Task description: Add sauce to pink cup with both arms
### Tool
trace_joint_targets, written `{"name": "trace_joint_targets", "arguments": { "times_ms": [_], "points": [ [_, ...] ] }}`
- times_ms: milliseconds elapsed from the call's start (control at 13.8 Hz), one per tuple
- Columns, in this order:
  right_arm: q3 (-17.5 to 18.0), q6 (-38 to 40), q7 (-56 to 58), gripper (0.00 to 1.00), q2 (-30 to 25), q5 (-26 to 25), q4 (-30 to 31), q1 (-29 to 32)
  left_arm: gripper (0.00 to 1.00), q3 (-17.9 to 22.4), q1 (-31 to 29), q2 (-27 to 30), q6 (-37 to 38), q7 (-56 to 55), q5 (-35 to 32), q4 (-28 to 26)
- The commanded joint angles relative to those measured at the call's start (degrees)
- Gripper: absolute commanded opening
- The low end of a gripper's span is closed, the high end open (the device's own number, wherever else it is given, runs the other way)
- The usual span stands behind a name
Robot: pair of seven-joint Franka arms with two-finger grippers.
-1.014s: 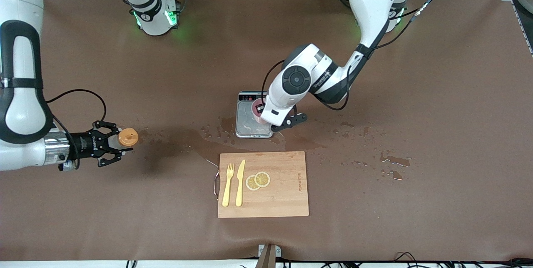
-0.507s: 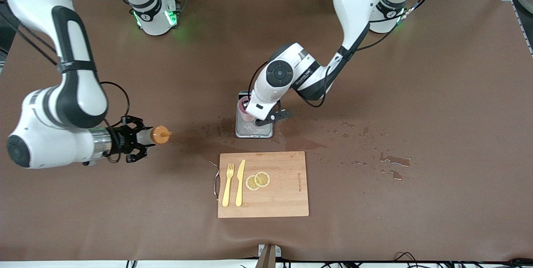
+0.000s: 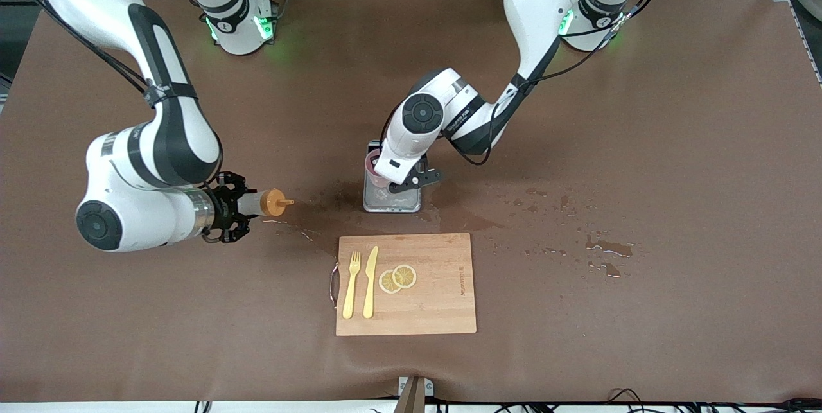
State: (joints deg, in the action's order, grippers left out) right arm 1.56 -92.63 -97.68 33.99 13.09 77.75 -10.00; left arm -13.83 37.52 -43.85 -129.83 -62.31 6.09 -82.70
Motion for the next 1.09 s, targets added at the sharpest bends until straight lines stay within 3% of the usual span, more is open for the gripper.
{"name": "trace_joint_targets", "arguments": {
  "times_ms": [0,362,652,869,1014],
  "points": [
    [-0.42,-0.54,-2.16,0.51,-1.65,-1.49,1.61,-0.89,1.0,1.09,1.06,-0.1,-0.08,-0.53,-0.9,1.14],
    [-0.42,-0.54,-9.35,0.5,-1.47,-7.54,1.53,-5.46,1.0,1.09,-0.25,3.32,0.1,-0.53,-0.99,1.14],
    [-0.51,3.41,-14.98,0.5,-2.61,-8.52,1.35,-8.0,1.0,1.0,-4.2,7.98,2.55,0.6,-1.08,0.88],
    [-0.33,5.17,-18.68,0.46,-2.97,-12.9,2.31,-11.61,1.0,1.0,-8.85,12.11,8.69,7.53,-1.08,0.61],
    [-0.42,7.88,-19.39,0.45,-3.23,-13.18,2.67,-13.46,1.0,1.09,-12.45,13.79,12.39,14.37,-1.08,0.53]
  ]
}}
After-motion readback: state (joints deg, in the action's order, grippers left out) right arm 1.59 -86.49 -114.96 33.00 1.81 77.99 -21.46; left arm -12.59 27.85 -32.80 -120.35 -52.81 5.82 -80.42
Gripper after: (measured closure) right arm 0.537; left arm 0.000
